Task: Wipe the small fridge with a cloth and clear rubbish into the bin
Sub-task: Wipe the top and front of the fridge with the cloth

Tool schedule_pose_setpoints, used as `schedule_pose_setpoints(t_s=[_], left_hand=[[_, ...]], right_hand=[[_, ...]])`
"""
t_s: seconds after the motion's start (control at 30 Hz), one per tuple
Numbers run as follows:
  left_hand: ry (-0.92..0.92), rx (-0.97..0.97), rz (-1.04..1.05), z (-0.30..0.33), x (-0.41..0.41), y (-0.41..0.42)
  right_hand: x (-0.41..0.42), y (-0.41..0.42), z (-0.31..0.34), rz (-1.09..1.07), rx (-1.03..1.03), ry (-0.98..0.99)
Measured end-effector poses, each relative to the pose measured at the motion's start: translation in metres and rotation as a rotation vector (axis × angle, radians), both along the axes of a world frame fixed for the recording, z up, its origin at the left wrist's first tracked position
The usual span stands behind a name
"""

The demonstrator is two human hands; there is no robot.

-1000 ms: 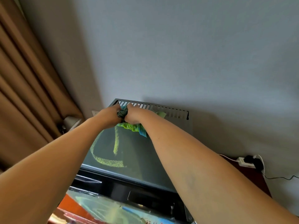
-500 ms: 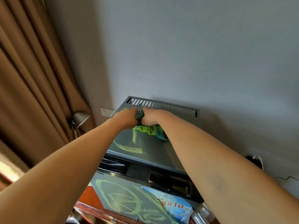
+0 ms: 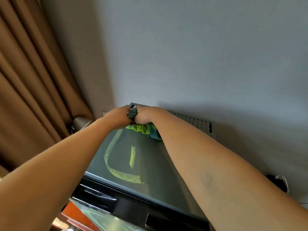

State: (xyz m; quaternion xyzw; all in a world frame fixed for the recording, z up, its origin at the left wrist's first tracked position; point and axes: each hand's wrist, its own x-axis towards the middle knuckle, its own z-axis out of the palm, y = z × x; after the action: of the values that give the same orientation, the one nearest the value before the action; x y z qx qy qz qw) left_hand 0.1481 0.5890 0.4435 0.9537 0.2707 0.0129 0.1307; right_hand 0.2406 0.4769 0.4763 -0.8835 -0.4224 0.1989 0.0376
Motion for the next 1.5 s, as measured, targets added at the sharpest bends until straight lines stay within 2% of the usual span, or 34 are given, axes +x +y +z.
schedule_pose_setpoints(t_s=[0.27,0.5,1.0,1.2,1.5], left_hand=[[-0.037,-0.024,0.090,0.001,0.016,0.019],[-0.049,-0.063,0.128,0.007,-0.002,-0.002],[-0.027,-0.059,-0.005,0.010,-0.070,-0.045],[-0.011,-0.073,-0.036,0.007,-0.065,-0.028],[-0.028,-0.076,0.053,0.001,-0.035,0.023]], right_hand=[[0.020,0.031,-0.013,-0.013,0.071,0.034],[0.009,0.016,-0.017,-0.012,0.112,0.024],[-0.056,-0.030,-0.015,-0.009,0.050,0.018],[-0.049,-0.021,-0.010,0.039,-0.009,0.001],[-0.015,0.032,-0.009,0.094,-0.008,-0.039]])
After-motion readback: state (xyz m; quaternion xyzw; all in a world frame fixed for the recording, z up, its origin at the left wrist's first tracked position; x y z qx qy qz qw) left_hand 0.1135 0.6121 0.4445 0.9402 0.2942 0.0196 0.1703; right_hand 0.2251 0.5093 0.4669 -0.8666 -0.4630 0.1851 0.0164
